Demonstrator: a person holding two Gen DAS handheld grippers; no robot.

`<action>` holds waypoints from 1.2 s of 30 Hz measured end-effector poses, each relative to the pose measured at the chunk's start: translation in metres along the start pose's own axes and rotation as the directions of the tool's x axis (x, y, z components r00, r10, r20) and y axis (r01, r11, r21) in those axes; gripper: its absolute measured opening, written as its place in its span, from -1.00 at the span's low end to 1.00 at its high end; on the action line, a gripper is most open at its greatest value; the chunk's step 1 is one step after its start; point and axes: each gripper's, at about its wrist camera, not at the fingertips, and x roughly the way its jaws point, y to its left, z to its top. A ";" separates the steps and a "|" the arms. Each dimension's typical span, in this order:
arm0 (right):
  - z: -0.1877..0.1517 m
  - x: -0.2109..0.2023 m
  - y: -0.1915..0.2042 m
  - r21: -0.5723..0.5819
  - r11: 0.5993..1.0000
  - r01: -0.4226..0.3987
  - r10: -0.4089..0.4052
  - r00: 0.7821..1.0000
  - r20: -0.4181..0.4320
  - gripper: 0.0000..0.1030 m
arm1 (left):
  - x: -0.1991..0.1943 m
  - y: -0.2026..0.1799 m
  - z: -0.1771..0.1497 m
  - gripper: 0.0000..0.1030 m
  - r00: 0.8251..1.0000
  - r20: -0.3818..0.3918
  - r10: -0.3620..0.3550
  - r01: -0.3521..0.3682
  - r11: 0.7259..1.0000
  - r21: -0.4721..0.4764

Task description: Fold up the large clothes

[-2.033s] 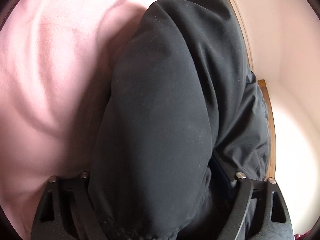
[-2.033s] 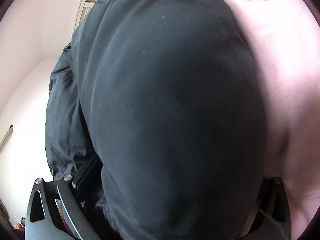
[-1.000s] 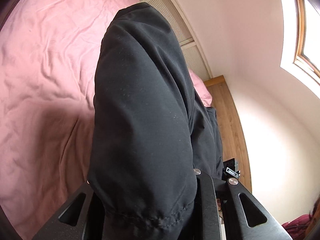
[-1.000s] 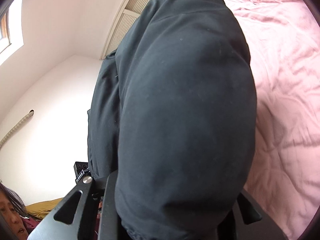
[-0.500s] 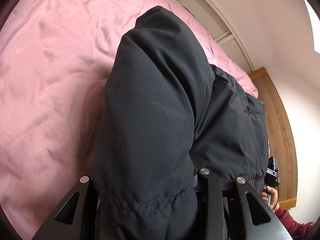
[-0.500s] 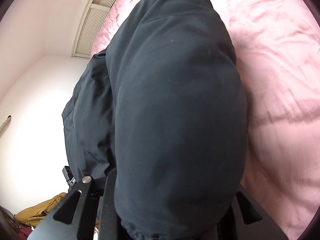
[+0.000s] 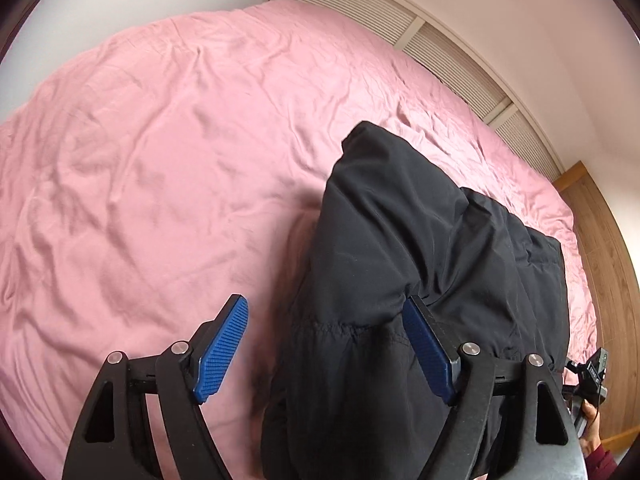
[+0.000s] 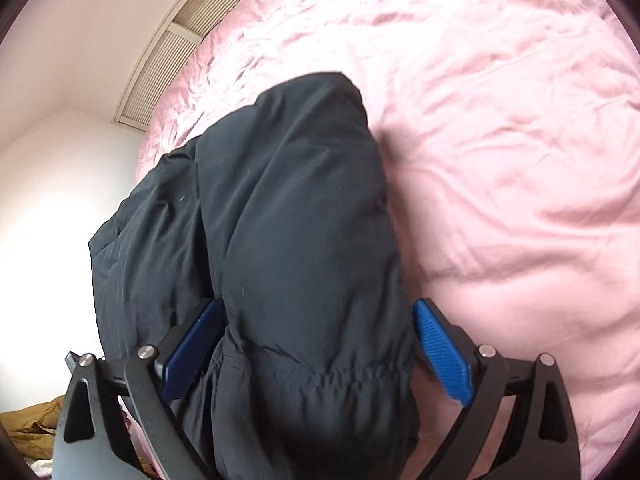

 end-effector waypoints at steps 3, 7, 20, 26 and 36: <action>-0.009 -0.022 0.008 -0.050 0.997 0.051 -0.048 0.997 0.057 0.94 | -0.029 0.004 -0.017 0.57 0.997 0.070 0.029 -0.029 1.000 -0.002; -0.027 -0.052 0.016 -0.106 0.989 0.099 -0.087 0.990 0.112 0.95 | -0.056 -0.014 -0.039 0.63 0.986 0.151 0.075 -0.079 0.997 0.025; -0.130 -0.109 0.049 -0.316 0.898 0.305 -0.207 0.929 0.306 1.00 | -0.082 -0.075 -0.112 0.87 0.956 0.263 0.131 -0.182 0.967 0.180; -0.188 -0.093 0.072 -0.308 0.871 0.383 -0.269 0.896 0.353 1.00 | -0.058 -0.084 -0.136 0.87 0.964 0.214 0.155 -0.206 0.948 0.242; -0.247 -0.073 0.098 -0.238 0.872 0.428 -0.337 0.877 0.342 1.00 | -0.041 -0.089 -0.157 0.87 0.980 0.085 0.183 -0.199 0.940 0.277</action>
